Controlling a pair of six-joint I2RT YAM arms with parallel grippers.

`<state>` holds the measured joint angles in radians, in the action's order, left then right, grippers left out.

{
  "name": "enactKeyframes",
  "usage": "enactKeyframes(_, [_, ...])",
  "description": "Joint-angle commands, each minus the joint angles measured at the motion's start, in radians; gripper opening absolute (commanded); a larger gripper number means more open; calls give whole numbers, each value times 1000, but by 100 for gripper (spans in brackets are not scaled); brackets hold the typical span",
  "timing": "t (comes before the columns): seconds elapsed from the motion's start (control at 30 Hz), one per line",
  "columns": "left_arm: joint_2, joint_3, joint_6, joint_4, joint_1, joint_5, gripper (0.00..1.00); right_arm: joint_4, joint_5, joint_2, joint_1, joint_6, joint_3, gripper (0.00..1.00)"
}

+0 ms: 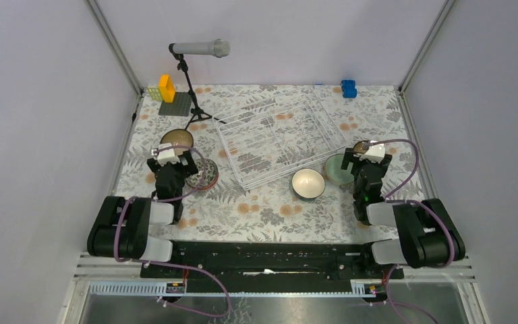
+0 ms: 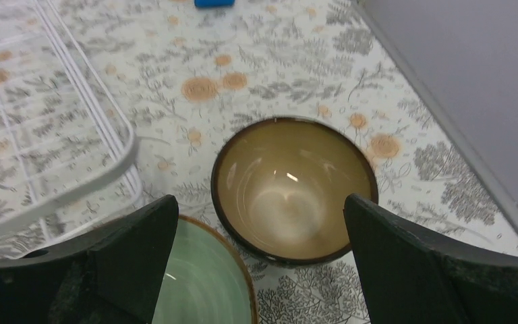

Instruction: Unload the bowls from the dish rack

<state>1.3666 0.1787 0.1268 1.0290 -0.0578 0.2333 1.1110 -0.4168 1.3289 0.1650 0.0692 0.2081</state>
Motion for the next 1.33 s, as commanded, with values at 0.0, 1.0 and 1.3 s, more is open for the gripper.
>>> enactKeyframes(0.0, [89,64,-47,114,4,-95,96,219,-35,159,-7,-23,-30,100])
enactKeyframes(1.0, [152,76,-70,143,6,-150,99,194,-8,230,-43,-57,10,100])
enactKeyframes(1.3, [152,71,-73,151,5,-146,99,194,-9,230,-42,-57,10,100])
